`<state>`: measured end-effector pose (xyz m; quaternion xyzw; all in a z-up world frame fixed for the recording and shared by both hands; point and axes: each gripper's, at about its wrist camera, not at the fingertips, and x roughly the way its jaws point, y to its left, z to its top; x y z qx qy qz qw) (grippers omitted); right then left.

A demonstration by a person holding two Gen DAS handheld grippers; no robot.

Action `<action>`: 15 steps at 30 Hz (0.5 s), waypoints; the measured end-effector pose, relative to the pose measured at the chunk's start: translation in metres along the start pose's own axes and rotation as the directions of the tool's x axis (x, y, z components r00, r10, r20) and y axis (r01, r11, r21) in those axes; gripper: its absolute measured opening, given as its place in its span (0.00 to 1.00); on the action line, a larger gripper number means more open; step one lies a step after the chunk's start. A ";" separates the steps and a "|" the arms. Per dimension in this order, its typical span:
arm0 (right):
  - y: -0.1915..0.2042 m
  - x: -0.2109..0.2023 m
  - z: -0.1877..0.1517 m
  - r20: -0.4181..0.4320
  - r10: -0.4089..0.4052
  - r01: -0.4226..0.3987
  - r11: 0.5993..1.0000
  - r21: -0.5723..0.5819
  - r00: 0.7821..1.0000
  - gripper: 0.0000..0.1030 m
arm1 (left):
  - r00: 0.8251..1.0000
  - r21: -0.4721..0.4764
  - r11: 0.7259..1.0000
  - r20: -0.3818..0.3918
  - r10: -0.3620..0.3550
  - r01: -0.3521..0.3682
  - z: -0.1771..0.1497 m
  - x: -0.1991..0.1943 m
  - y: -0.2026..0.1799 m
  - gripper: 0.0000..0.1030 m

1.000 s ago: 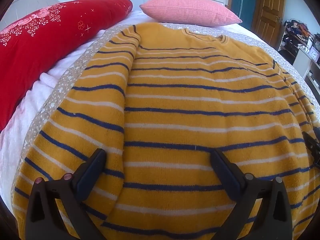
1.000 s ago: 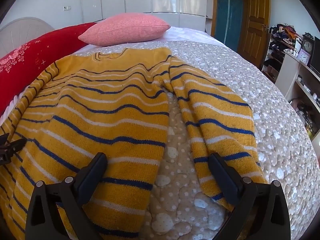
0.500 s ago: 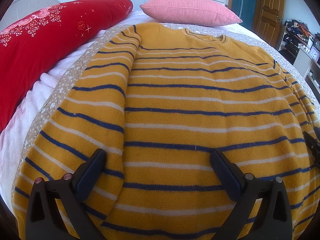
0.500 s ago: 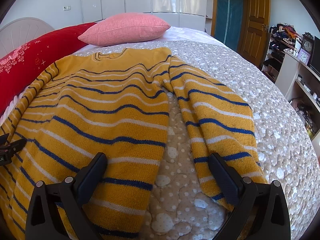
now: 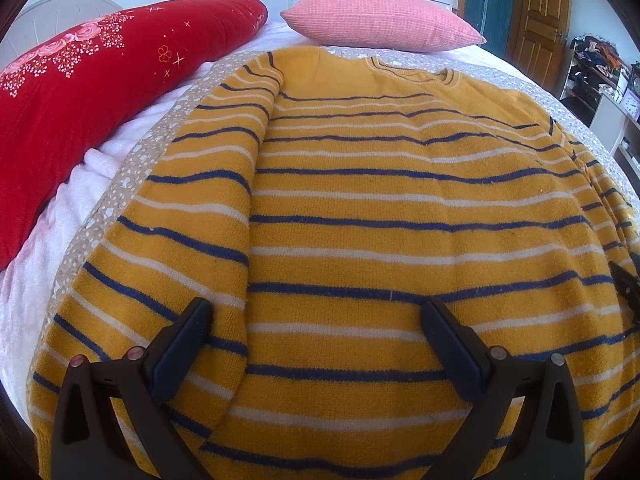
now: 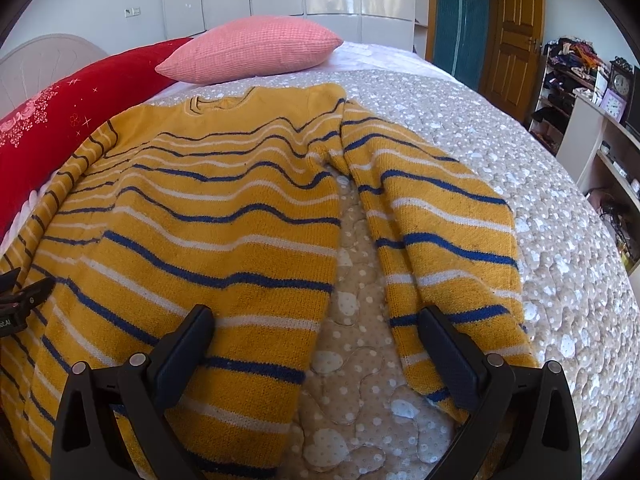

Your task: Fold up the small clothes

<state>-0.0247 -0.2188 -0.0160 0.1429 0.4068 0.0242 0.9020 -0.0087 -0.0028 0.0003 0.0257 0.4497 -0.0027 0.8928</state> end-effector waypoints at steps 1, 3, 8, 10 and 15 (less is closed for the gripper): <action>-0.001 0.001 0.000 -0.006 0.008 -0.008 1.000 0.005 1.000 1.00 | 1.000 0.001 1.000 0.004 0.006 -0.006 -0.001 0.000 -0.001 1.00; -0.004 0.002 0.001 -0.018 0.017 -0.016 1.000 0.010 1.000 1.00 | 1.000 0.002 1.000 0.010 0.013 -0.013 -0.002 -0.002 -0.001 1.00; 0.001 0.001 0.002 -0.032 -0.010 0.009 1.000 -0.023 0.999 1.00 | 0.998 -0.068 0.996 0.018 0.053 -0.052 -0.004 -0.015 0.008 0.99; 0.002 -0.007 0.003 -0.018 -0.001 0.000 1.000 -0.022 1.000 0.95 | 0.998 -0.114 0.993 0.046 0.038 -0.033 -0.007 -0.036 0.012 0.97; -0.007 -0.089 0.002 0.158 0.137 -0.138 0.990 -0.004 0.978 0.58 | 0.981 -0.082 0.997 0.191 0.021 -0.005 -0.014 -0.109 0.016 0.97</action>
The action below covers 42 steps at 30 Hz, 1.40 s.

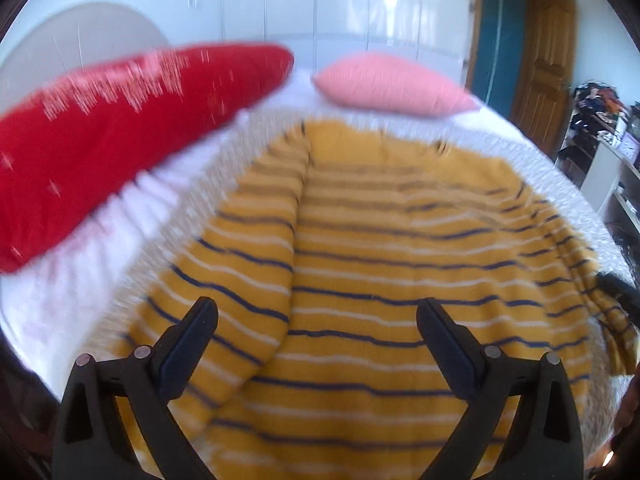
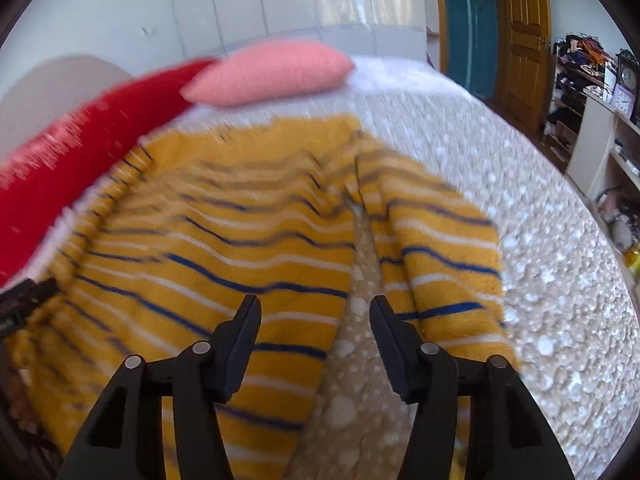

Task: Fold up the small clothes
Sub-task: 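Grasp the sweater sleeve cuff with the right gripper and lift it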

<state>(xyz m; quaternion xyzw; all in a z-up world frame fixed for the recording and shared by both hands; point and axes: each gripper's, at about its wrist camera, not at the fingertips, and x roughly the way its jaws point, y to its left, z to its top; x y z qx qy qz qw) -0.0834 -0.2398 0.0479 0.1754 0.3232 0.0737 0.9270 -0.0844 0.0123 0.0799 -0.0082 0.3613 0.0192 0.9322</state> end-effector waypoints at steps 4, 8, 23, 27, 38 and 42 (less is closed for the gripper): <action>-0.028 -0.053 0.000 0.077 -0.077 0.076 0.997 0.013 0.994 0.64 | 0.999 -0.022 1.000 0.047 0.012 -0.011 -0.002 -0.036 0.014 0.97; -0.059 -0.052 -0.019 -0.020 -0.180 0.180 0.984 -0.021 0.983 0.64 | 0.998 -0.082 0.995 0.036 -0.052 0.055 -0.010 -0.047 0.025 0.97; -0.139 -0.064 0.004 -0.006 -0.254 0.250 0.948 0.198 0.967 0.07 | 0.995 -0.079 0.993 0.040 -0.087 0.090 -0.013 -0.056 0.020 0.97; -0.217 -0.074 0.004 -0.108 -0.457 0.454 0.769 0.450 0.883 0.31 | 0.994 -0.109 0.988 0.029 -0.105 0.108 -0.014 -0.055 0.025 0.97; -0.198 -0.060 -0.045 -0.051 -0.156 0.160 0.847 0.507 0.986 0.46 | 0.992 -0.087 0.989 -0.015 -0.122 0.120 -0.021 -0.043 0.017 0.97; -0.215 -0.033 -0.048 -0.102 -0.112 0.150 0.803 0.576 0.988 0.46 | 0.993 -0.068 0.991 -0.021 -0.116 0.114 -0.021 -0.042 0.012 0.97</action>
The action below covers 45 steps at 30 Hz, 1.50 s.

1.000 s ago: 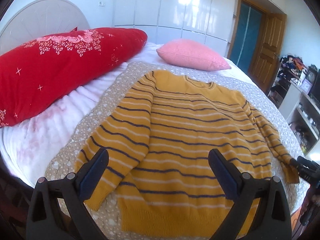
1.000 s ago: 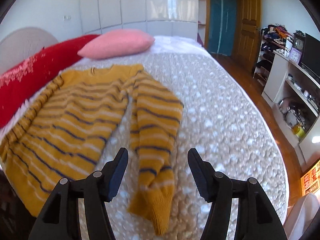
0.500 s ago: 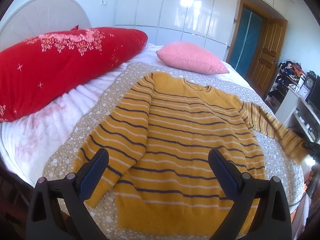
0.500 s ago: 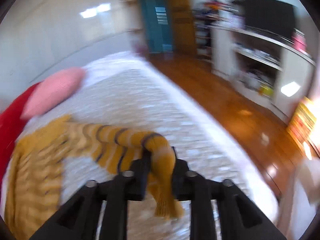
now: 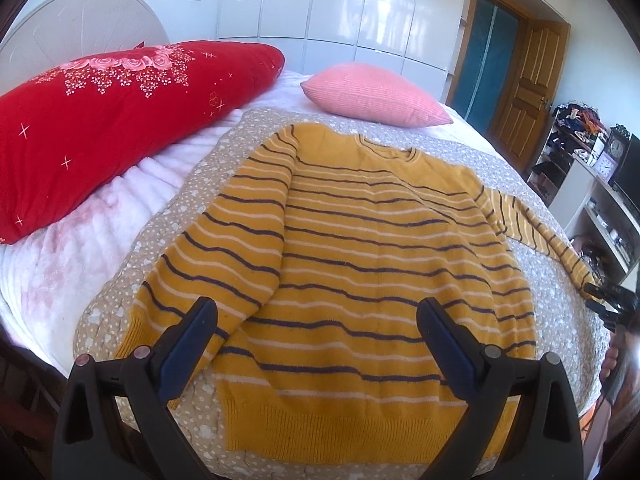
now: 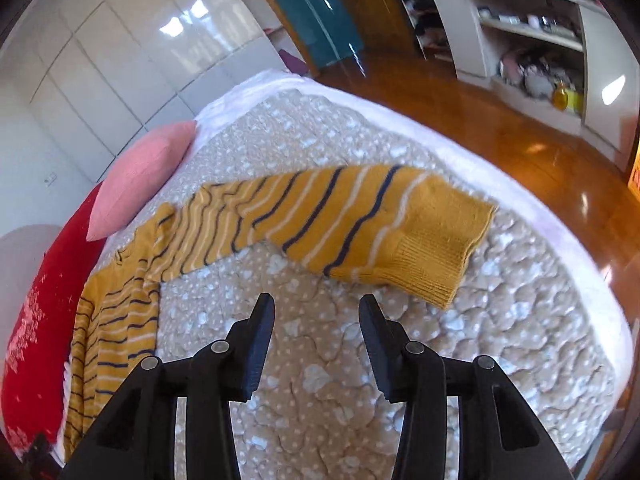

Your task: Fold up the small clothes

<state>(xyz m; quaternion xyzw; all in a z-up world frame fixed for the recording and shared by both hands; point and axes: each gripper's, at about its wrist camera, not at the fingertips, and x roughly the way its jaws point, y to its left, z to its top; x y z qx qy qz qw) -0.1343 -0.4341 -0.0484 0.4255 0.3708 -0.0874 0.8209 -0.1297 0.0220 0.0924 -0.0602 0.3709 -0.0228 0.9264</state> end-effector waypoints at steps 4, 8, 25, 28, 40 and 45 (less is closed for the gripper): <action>-0.006 0.036 0.045 -0.056 -0.006 0.009 0.999 0.054 0.998 0.46 | 1.000 -0.003 1.000 0.002 0.000 0.000 0.001 0.000 0.000 0.97; 0.003 0.007 0.115 0.183 -0.092 0.088 0.996 0.028 0.979 0.47 | 1.000 -0.001 1.000 0.008 0.021 -0.021 0.002 -0.002 -0.001 0.97; -0.038 0.060 0.098 0.094 -0.044 0.021 0.973 0.228 0.995 0.61 | 0.998 0.002 0.998 -0.030 0.056 -0.056 -0.004 0.011 0.011 0.97; -0.040 0.071 0.117 0.086 -0.102 0.078 0.966 0.246 0.991 0.21 | 0.997 -0.026 0.997 -0.031 0.070 -0.071 -0.003 0.010 0.025 0.97; 0.231 0.066 0.110 0.052 0.134 -0.117 0.960 -0.253 0.990 0.05 | 0.999 -0.146 0.989 0.024 0.043 -0.039 -0.010 -0.004 0.084 0.97; 0.379 0.126 0.022 -0.113 0.197 -0.227 0.864 -0.449 0.974 0.05 | 0.996 -0.187 0.980 0.041 0.082 -0.073 -0.021 -0.016 0.117 0.97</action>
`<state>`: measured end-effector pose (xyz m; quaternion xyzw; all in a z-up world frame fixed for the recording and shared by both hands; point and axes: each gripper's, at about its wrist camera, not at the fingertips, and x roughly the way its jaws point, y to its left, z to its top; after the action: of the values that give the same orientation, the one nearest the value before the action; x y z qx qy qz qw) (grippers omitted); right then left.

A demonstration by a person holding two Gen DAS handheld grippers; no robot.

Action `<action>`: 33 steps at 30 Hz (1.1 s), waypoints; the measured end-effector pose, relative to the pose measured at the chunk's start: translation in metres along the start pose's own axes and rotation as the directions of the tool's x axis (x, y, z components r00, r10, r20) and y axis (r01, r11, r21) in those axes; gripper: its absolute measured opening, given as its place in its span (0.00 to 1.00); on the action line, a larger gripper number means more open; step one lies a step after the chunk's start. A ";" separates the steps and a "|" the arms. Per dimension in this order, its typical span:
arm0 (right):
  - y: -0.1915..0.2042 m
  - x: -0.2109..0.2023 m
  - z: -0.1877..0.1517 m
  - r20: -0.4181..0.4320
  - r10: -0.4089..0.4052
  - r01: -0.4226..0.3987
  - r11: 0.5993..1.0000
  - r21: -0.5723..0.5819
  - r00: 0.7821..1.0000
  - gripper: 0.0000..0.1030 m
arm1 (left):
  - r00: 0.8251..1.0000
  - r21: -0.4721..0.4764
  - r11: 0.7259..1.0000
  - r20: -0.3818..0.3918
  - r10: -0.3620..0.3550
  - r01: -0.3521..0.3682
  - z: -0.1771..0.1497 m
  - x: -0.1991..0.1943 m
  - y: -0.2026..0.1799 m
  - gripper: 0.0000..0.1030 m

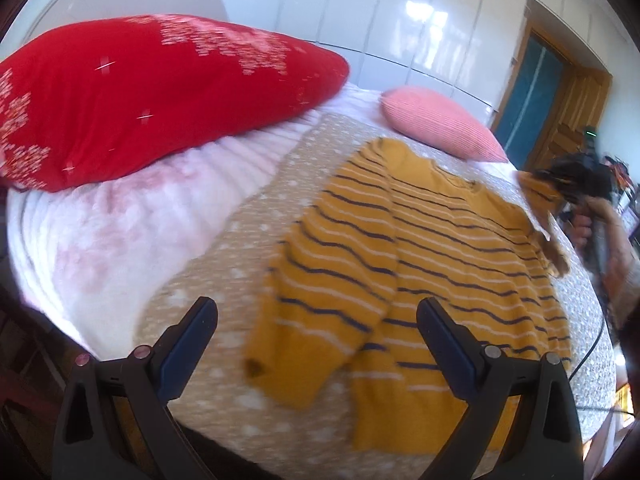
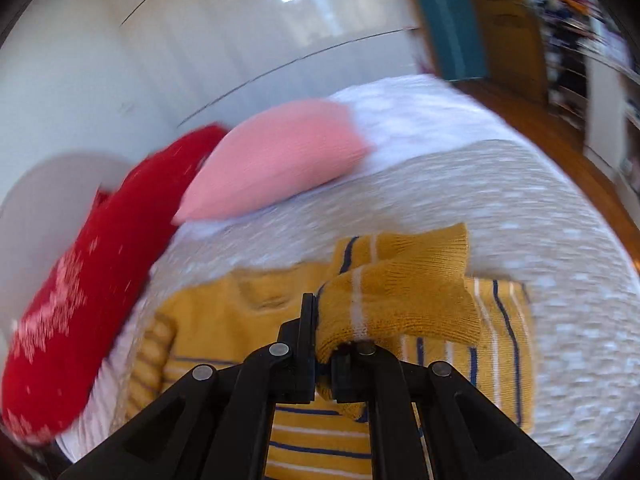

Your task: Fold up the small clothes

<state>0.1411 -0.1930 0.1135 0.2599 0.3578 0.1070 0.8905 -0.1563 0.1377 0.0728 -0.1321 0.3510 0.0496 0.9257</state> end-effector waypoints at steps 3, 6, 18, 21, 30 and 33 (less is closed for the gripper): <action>0.070 0.057 -0.031 -0.092 0.033 -0.043 0.994 -0.105 0.995 0.05 | 1.000 -0.040 0.999 0.005 0.026 -0.026 -0.003 -0.004 0.025 0.97; 0.119 0.100 -0.065 -0.172 0.021 -0.056 0.978 -0.200 0.985 0.05 | 0.999 -0.092 0.994 0.002 0.052 -0.051 -0.007 -0.007 0.050 0.97; 0.217 0.124 -0.111 -0.198 -0.058 -0.060 0.838 -0.542 0.978 0.54 | 0.998 -0.202 0.977 -0.016 0.068 -0.070 -0.020 -0.003 0.095 0.97; 0.232 0.111 -0.107 -0.216 0.016 -0.132 0.834 -0.535 0.976 0.63 | 0.997 -0.214 0.974 -0.004 0.072 -0.071 -0.020 -0.007 0.098 0.97; 0.249 0.052 -0.090 -0.233 0.183 -0.279 0.822 -0.497 0.955 0.75 | 0.995 -0.250 0.964 0.018 0.096 -0.088 -0.020 -0.019 0.113 0.97; 0.240 0.038 -0.085 -0.223 0.144 -0.243 0.816 -0.524 0.964 0.76 | 0.996 -0.257 0.963 0.023 0.089 -0.080 -0.021 -0.022 0.114 0.97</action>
<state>0.1080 0.0564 0.1691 0.0194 0.3598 0.3170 0.8773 -0.2075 0.2417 0.0486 -0.2344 0.3311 0.1361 0.9038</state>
